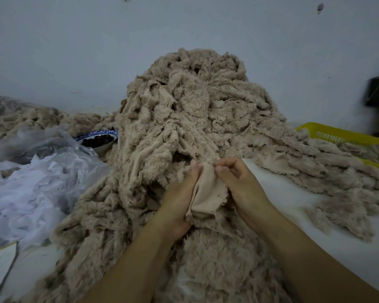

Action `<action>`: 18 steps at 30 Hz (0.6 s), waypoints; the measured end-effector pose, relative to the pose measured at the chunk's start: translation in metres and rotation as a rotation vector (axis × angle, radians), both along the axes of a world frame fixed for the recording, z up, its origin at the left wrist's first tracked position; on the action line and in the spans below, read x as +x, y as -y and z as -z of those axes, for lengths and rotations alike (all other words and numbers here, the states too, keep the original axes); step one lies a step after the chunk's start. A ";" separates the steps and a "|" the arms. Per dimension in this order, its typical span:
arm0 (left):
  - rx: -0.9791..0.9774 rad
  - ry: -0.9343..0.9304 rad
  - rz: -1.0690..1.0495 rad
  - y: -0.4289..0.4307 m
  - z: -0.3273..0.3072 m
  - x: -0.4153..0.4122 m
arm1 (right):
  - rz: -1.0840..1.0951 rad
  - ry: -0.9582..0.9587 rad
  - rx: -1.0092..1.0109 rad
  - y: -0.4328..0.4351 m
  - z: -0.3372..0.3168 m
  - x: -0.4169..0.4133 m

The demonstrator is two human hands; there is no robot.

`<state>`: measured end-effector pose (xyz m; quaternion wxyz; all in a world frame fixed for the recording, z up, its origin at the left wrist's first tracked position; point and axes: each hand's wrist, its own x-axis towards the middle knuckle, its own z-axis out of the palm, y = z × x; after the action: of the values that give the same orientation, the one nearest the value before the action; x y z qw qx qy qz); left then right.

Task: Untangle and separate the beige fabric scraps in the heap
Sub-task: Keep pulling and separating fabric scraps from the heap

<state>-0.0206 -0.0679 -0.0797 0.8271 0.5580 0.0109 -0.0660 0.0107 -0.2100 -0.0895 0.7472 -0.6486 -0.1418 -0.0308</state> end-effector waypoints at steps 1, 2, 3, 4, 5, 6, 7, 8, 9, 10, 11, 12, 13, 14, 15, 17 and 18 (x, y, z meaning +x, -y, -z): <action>0.024 0.024 0.024 0.000 -0.001 0.000 | 0.029 0.032 -0.015 0.000 0.001 0.000; 0.041 0.044 0.045 0.001 -0.001 -0.001 | 0.056 0.055 -0.022 0.000 0.002 0.001; 0.052 0.063 0.073 0.001 -0.001 -0.002 | 0.081 0.071 -0.023 0.001 0.003 0.003; 0.051 0.076 0.096 0.001 -0.001 -0.002 | 0.098 0.076 -0.022 0.002 0.003 0.004; 0.035 0.075 0.100 0.001 0.000 -0.002 | 0.102 0.066 -0.017 0.003 0.003 0.004; 0.013 0.059 0.077 0.001 -0.001 -0.002 | 0.100 0.042 -0.011 0.004 0.003 0.005; -0.006 0.040 0.046 0.001 0.000 -0.002 | 0.098 0.012 -0.009 0.004 0.003 0.005; -0.017 0.025 0.016 0.001 0.001 -0.001 | 0.097 -0.017 -0.010 0.004 0.004 0.006; -0.024 0.017 -0.004 0.000 0.001 -0.001 | 0.091 -0.049 0.001 0.004 0.004 0.007; -0.027 0.013 -0.019 0.000 0.000 -0.001 | 0.076 -0.088 0.030 0.003 0.004 0.008; -0.021 0.013 -0.028 0.000 0.000 -0.001 | 0.055 -0.139 0.056 0.002 0.003 0.008; -0.007 0.014 -0.034 -0.001 0.000 -0.001 | 0.023 -0.187 0.064 0.001 0.002 0.008; 0.010 0.020 -0.032 -0.001 0.001 -0.001 | -0.018 -0.215 0.059 0.000 0.002 0.007; 0.025 0.028 -0.023 -0.001 0.000 -0.002 | -0.062 -0.211 0.034 -0.001 0.003 0.006; 0.041 0.038 -0.015 -0.001 0.000 -0.002 | -0.088 -0.193 -0.001 -0.001 0.004 0.005; 0.080 0.065 -0.010 0.000 0.001 -0.002 | -0.064 -0.157 -0.072 0.000 0.007 0.004; 0.102 0.087 0.005 0.000 0.001 -0.003 | -0.017 -0.124 -0.101 0.001 0.008 0.004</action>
<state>-0.0234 -0.0679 -0.0811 0.7972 0.6018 -0.0230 -0.0432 0.0151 -0.2111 -0.0971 0.7212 -0.6848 -0.1024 0.0230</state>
